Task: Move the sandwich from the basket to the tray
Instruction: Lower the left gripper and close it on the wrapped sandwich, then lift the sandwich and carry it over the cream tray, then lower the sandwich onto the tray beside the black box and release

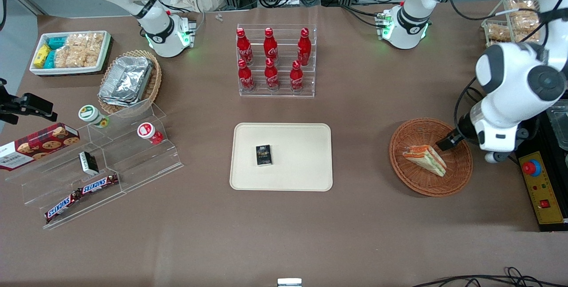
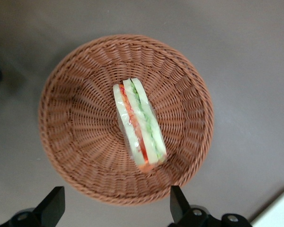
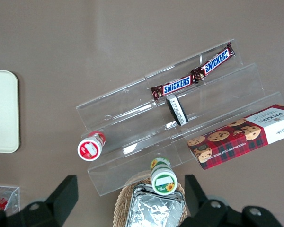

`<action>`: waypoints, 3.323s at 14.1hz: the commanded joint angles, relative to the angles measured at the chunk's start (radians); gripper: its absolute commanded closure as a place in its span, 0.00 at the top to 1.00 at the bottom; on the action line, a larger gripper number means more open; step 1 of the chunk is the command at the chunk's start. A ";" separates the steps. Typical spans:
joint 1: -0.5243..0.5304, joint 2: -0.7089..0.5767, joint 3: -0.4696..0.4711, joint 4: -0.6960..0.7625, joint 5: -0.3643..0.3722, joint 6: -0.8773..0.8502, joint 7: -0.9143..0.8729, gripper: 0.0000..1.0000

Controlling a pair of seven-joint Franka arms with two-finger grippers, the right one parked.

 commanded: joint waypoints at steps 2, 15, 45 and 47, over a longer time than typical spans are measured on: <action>-0.005 0.098 -0.005 0.002 -0.007 0.082 -0.154 1.00; -0.013 0.250 -0.007 0.003 -0.013 0.212 -0.282 0.79; -0.143 0.380 -0.487 0.213 0.278 0.132 0.088 0.00; -0.146 0.440 -0.487 0.245 0.364 0.172 0.007 0.00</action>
